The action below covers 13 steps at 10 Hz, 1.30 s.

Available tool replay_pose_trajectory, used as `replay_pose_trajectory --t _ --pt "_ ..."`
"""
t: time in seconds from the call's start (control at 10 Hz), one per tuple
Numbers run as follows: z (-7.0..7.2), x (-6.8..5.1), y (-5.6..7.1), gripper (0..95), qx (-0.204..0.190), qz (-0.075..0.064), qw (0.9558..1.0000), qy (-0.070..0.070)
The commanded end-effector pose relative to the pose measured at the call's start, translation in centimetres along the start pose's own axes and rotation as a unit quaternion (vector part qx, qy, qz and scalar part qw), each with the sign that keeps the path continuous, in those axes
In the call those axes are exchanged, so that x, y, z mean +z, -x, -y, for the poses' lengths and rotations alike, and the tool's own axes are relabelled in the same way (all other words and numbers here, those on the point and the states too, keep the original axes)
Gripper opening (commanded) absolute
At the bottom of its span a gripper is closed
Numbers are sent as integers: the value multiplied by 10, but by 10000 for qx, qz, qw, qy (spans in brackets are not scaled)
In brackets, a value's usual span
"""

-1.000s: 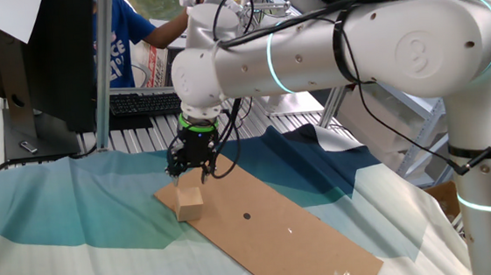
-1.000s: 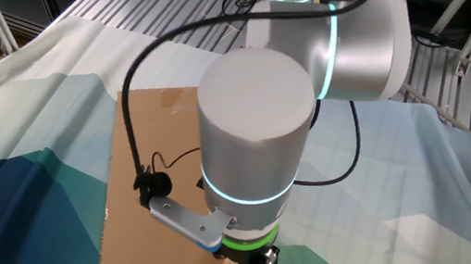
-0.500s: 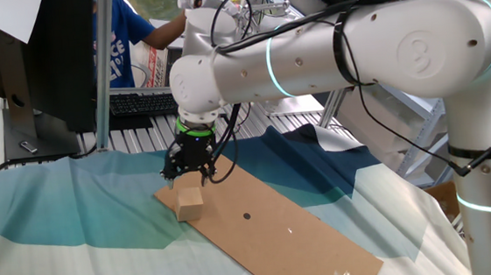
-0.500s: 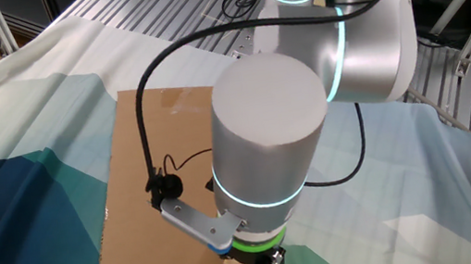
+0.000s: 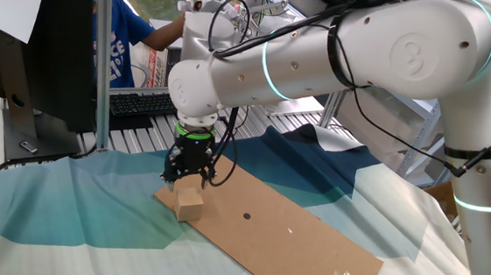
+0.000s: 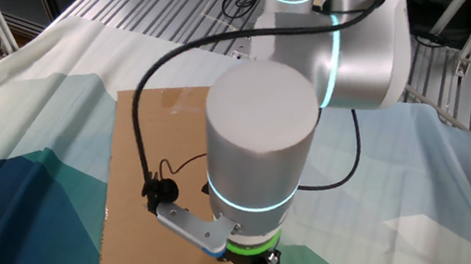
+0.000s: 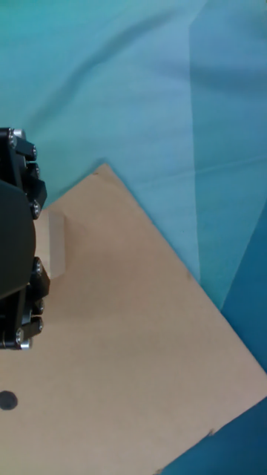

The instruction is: Grab the block and place it at the designated location

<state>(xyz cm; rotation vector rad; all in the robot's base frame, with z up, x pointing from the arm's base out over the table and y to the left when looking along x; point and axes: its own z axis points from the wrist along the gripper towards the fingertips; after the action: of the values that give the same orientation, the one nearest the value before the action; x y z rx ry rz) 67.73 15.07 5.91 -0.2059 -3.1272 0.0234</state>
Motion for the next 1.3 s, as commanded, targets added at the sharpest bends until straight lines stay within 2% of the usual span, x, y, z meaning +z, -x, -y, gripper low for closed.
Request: replay_pose_trajectory --t 0.1,0.4,0.7,1.1,1.2,1.3 --pt "0 0 1 760 30 -7 10000 -1" --pt "-1 3 0 760 35 -28 10000 -4" --pt "-2 14 -2 760 45 -16 10000 -6" --pt "-2 14 -2 760 -31 -30 10000 -18" --pt "-2 14 -2 570 -73 -41 10000 -9" --pt "-2 14 -2 570 -107 -60 9999 4"
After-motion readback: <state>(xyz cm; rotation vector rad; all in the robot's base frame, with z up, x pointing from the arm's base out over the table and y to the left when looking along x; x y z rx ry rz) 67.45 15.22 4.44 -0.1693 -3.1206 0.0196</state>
